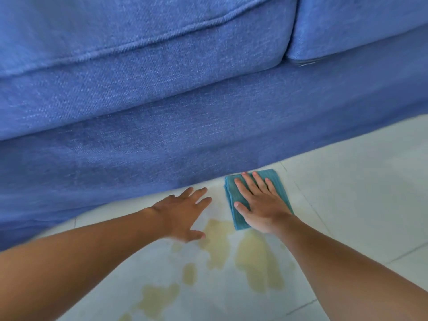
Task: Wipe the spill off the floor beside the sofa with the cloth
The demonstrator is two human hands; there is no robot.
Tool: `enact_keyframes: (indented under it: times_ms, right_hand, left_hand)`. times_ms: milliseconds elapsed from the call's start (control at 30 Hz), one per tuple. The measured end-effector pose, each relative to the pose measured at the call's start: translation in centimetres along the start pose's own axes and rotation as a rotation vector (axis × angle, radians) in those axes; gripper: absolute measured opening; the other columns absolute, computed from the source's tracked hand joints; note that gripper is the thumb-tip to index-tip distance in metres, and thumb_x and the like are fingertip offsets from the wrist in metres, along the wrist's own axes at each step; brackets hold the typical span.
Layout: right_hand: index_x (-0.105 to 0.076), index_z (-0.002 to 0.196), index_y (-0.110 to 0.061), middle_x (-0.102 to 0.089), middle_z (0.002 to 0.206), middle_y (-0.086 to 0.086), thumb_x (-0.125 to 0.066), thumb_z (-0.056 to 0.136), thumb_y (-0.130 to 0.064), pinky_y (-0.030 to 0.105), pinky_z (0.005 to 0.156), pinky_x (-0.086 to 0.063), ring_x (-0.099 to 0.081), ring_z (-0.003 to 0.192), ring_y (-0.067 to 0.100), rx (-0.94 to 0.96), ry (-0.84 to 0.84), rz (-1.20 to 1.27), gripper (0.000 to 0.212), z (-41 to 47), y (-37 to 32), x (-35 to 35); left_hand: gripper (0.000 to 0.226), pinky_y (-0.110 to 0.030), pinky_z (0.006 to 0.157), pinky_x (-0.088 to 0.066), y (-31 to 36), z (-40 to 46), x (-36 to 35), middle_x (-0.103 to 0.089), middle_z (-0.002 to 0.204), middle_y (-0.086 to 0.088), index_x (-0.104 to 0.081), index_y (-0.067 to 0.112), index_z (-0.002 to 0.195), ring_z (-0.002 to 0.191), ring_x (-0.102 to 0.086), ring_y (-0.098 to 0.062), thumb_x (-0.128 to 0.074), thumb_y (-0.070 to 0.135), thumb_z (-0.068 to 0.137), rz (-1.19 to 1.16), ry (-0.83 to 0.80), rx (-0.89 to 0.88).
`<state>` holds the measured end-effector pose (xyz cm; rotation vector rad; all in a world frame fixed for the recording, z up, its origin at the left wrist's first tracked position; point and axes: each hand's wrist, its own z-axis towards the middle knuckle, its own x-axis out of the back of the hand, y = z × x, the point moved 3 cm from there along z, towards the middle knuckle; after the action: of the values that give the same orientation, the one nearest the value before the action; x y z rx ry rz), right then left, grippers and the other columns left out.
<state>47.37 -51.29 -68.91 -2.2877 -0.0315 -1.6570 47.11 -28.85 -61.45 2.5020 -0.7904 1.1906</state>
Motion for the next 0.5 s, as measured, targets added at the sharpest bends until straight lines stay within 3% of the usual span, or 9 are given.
enact_keyframes:
  times_ms: [300, 400, 500]
  right_hand:
    - [0.002, 0.161, -0.04, 0.01, 0.171, -0.015, -0.022, 0.102, -0.059, 0.043, 0.125, 0.012, 0.016, 0.157, 0.014, -0.041, 0.066, -0.022, 0.067, -0.8, 3.4, -0.1]
    - [0.004, 0.161, -0.039, 0.011, 0.171, -0.014, -0.022, 0.102, -0.059, 0.042, 0.124, 0.012, 0.016, 0.156, 0.015, -0.093, 0.042, -0.044, 0.068, -2.0, 5.1, -0.2]
    - [0.004, 0.161, -0.038, 0.01, 0.172, -0.013, -0.021, 0.101, -0.06, 0.042, 0.125, 0.01, 0.014, 0.157, 0.015, -0.097, 0.044, -0.069, 0.069, -2.9, 5.9, -0.1]
  left_hand:
    - [0.083, -0.039, 0.112, -0.032, 0.1, 1.8, -2.5, 0.013, 0.164, 0.016, -0.005, 0.037, 0.156, 0.151, 0.006, -0.011, -0.052, 0.051, 0.088, -0.151, 0.096, 0.013]
    - [0.096, -0.041, 0.113, -0.032, 0.2, 1.6, -3.2, 0.023, 0.162, 0.017, 0.002, 0.037, 0.156, 0.15, 0.015, -0.011, -0.061, 0.046, 0.084, -0.192, 0.062, -0.008]
    - [0.121, -0.054, 0.12, -0.013, 0.0, 1.5, -3.4, 0.035, 0.157, 0.014, 0.012, 0.035, 0.154, 0.146, 0.027, -0.014, -0.077, 0.042, 0.073, -0.242, -0.037, -0.053]
